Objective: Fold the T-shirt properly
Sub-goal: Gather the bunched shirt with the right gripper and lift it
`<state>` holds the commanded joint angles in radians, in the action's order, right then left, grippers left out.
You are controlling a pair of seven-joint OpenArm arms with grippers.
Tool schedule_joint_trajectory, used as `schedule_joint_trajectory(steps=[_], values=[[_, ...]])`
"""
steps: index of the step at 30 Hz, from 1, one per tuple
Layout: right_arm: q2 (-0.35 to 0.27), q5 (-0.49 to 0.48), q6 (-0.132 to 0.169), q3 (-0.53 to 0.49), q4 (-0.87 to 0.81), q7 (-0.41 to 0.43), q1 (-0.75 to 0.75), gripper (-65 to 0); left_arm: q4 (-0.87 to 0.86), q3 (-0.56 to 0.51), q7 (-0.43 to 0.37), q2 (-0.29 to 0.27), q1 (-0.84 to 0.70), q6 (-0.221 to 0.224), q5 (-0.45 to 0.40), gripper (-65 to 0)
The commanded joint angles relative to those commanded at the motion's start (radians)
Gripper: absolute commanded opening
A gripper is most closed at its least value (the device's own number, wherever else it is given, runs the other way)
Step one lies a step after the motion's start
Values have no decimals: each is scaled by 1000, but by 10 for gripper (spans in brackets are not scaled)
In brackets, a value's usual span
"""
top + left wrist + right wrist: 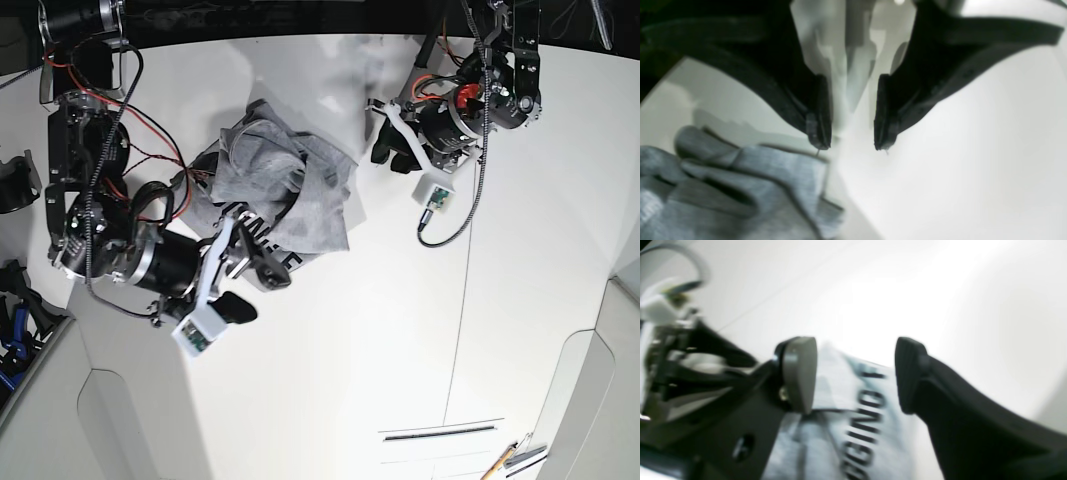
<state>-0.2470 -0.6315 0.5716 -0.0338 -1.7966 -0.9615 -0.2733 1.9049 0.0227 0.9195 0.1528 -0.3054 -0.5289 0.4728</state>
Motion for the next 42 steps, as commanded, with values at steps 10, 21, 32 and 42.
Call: schedule_joint_trajectory(steps=[10,21,32,42], values=[[1,-6,5,69,245,48,3,-650,0,69,9,0,0,-14,78,-429],[108,-90,27,-154,347,58,2,-650,0,69,9,0,0,-14,77,-429],[264,-82,27,-204,256,22,-1,-650,0,351,43,21,0,-22,183,-429],[143,-73,12,89,136,-63,44,-650,0,409,73,36,-19,-75,287,-429]])
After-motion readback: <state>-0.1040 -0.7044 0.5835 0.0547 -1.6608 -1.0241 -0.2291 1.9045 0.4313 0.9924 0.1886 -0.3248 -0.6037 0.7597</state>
